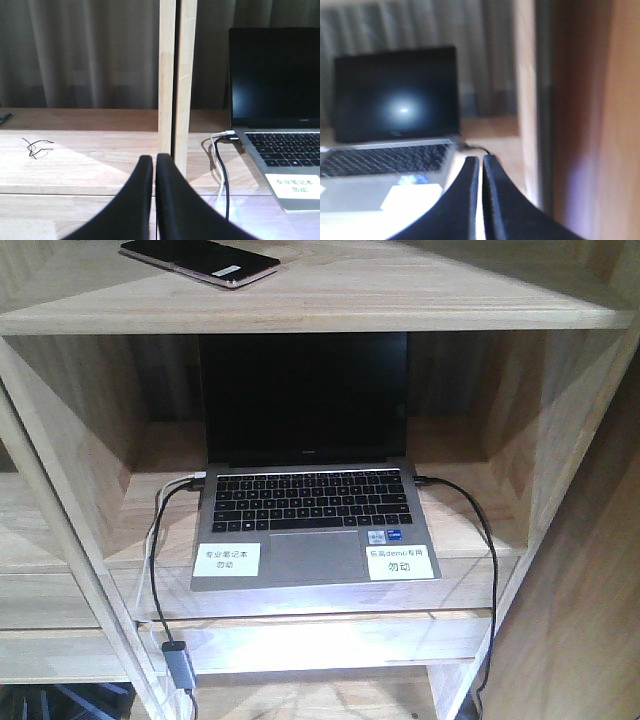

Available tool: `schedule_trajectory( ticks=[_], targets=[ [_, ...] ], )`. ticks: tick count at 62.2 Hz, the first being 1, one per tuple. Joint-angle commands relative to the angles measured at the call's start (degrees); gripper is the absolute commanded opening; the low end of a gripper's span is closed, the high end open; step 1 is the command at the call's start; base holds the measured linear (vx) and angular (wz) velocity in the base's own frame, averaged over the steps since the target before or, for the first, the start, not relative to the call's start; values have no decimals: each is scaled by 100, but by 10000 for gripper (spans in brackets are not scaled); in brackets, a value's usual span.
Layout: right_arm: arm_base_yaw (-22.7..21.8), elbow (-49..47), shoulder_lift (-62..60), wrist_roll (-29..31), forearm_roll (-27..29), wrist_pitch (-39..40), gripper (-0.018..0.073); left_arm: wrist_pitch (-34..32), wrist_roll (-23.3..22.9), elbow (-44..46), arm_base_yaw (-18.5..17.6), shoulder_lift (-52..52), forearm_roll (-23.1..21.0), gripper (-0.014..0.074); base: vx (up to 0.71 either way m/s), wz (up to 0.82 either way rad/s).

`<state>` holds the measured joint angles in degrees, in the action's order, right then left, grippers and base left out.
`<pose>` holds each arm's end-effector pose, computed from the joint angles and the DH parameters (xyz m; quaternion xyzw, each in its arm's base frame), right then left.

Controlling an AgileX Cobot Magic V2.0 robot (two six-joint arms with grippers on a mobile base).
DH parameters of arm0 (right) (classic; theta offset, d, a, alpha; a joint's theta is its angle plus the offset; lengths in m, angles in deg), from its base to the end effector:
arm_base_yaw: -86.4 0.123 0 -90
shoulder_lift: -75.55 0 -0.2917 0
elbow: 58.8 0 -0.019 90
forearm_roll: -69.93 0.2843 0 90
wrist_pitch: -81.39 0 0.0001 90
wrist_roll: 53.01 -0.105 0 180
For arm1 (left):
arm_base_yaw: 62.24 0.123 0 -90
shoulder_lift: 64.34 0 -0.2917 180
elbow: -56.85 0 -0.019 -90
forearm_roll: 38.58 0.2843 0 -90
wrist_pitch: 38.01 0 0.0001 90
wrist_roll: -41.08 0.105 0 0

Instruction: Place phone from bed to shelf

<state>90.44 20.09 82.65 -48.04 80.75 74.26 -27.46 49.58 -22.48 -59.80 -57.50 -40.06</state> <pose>0.0972 0.0093 0.1923 0.0029 0.7253 0.0673 0.6851 0.0970 0.0036 0.1833 0.0316 0.7466 0.0532 0.6623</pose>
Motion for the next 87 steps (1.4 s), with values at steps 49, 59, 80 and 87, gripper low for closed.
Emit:
schedule_trajectory(
  ticks=[49, 59, 80, 87],
  targets=[
    [-35, 34, -78, 6, -242, 494, -6, -415, -33, 122, -20, -77, -52, 1, 0, 0],
    [-35, 34, -78, 6, -242, 488, -6, -415, -33, 122, -20, -77, -52, 1, 0, 0],
    [-35, 34, -78, 6, -242, 488, -6, -415, -33, 122, -20, -77, -52, 1, 0, 0],
    [-35, 34, -78, 6, -242, 488, -6, -415, -33, 122, -20, -77, -52, 1, 0, 0]
  ],
)
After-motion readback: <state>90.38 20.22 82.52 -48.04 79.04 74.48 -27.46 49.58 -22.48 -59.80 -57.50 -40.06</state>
